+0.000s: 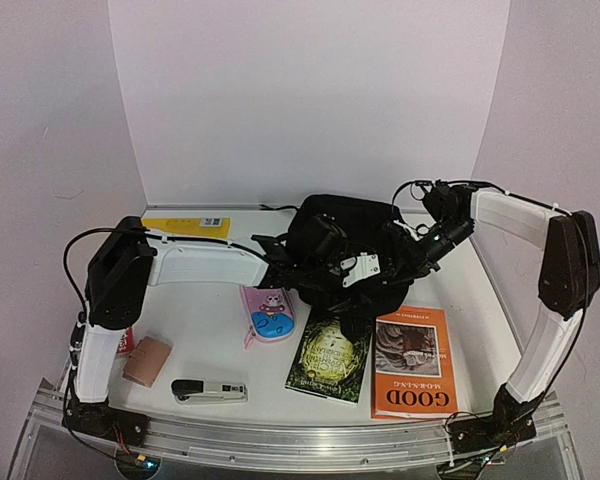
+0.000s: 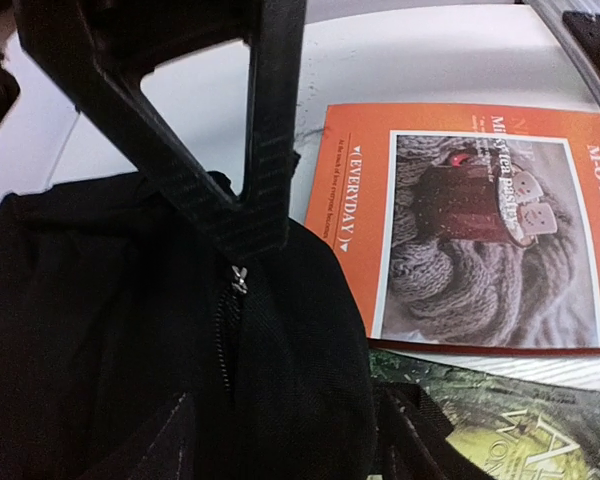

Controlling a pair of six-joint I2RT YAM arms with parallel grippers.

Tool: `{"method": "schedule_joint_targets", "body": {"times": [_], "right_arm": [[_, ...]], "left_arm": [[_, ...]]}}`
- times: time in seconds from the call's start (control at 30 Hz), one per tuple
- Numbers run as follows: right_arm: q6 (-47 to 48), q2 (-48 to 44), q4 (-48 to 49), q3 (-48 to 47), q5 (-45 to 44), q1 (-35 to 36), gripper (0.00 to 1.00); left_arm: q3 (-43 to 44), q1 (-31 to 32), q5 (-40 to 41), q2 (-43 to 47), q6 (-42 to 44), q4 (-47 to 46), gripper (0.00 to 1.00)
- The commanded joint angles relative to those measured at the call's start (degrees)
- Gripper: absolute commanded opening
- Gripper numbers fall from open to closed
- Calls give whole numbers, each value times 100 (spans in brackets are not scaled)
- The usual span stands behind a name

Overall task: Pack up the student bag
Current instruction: Unzip the student bag at the center of the board.

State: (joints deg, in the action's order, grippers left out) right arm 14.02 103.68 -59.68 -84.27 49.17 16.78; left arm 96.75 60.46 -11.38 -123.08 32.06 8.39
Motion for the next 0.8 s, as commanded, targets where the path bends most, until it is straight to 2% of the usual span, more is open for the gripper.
{"method": "schedule_joint_targets", "body": {"times": [0.0, 0.1, 0.17, 0.33, 0.77], "right_arm": [[-11, -350, -82, -173, 149, 36, 0], [48, -382, -89, -146, 41, 8, 0], [103, -389, -101, -91, -10, -79, 0], [397, -212, -107, 13, -329, -464, 0], [907, 855, -63, -410, -1102, -1428, 0]], "left_arm": [[427, -8, -134, -108, -172, 229, 45], [400, -8, -84, 37, -264, 323, 16], [76, -8, -49, 327, -291, 88, 1], [-645, -8, 190, 936, -145, -345, 0], [-1325, -5, 410, 1641, 132, -464, 0]]}}
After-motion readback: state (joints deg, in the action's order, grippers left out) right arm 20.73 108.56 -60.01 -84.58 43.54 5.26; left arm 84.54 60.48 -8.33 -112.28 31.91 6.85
